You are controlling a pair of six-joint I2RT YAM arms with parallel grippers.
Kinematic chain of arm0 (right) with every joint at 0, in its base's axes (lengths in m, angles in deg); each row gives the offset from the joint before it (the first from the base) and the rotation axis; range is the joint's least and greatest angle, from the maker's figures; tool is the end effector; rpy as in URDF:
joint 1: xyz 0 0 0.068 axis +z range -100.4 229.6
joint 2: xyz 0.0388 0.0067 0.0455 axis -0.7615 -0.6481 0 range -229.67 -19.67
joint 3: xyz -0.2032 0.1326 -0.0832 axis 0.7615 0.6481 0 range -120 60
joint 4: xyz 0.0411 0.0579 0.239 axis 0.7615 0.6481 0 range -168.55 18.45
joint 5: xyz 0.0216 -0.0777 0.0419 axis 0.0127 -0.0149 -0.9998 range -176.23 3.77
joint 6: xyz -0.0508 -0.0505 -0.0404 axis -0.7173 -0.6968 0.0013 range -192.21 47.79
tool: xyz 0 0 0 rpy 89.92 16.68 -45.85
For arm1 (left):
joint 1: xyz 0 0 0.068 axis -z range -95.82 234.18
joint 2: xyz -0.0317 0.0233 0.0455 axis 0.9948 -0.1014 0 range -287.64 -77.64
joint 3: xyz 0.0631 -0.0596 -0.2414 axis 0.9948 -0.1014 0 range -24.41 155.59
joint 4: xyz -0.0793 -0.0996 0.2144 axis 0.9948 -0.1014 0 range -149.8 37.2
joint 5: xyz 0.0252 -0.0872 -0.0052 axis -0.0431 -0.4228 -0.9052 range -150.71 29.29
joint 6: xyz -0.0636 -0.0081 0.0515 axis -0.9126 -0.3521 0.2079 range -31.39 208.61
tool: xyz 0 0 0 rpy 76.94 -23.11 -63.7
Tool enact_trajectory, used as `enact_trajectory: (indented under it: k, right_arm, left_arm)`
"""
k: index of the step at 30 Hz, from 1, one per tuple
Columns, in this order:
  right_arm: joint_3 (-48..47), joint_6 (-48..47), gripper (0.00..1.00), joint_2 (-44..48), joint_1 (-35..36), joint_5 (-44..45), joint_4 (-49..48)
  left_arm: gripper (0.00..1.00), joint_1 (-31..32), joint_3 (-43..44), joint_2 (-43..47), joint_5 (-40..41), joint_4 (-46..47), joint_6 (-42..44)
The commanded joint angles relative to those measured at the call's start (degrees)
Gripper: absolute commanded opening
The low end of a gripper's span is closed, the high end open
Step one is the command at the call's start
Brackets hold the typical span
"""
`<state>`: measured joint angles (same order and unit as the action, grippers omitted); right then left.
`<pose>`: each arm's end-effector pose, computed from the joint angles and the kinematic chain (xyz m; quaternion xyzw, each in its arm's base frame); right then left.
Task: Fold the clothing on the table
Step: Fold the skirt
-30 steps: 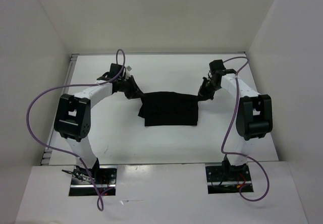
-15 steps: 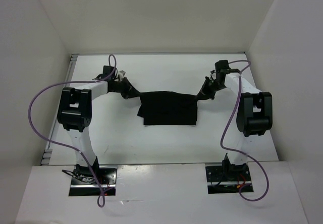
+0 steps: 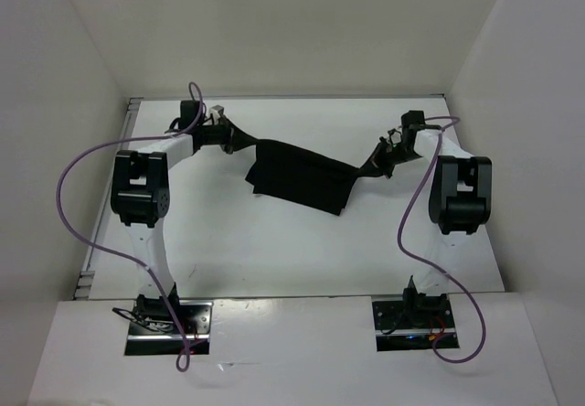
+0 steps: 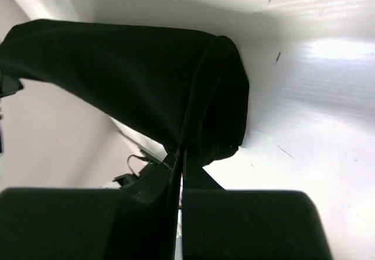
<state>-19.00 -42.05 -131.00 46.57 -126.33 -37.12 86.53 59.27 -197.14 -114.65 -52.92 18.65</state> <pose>0.3759 0.0263 0.1468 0.2191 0.9051 0.3611 0.0494 0.4562 -0.0767 0.1733 -0.2705 0.7743 -0.5652 0.0887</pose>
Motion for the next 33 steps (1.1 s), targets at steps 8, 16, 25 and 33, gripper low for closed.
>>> enact_trajectory:
  k: [8, 16, 25, 33]
  right_arm:
    - [-8.79, 4.21, 0.01, -6.09, -1.72, -2.55, -6.0]
    - [-13.99, 3.96, 0.26, -3.46, -1.72, 7.83, -7.42]
    - [-5.22, -0.88, 0.47, 6.2, 1.45, 25.59, 2.08]
    - [7.45, -0.89, 0.48, 9.82, 9.0, 23.05, -2.75]
  left_arm:
    - [0.22, 0.72, 10.53, -12.41, -1.53, 20.67, -17.4]
    - [0.51, 0.73, 14.49, -12.53, -0.21, 24.13, -18.21]
    - [0.53, -0.33, 4.76, 1.28, 10.14, -8.14, 17.11]
    - [0.54, 1.16, -10.8, 5.07, 13.34, -7.63, 21.53]
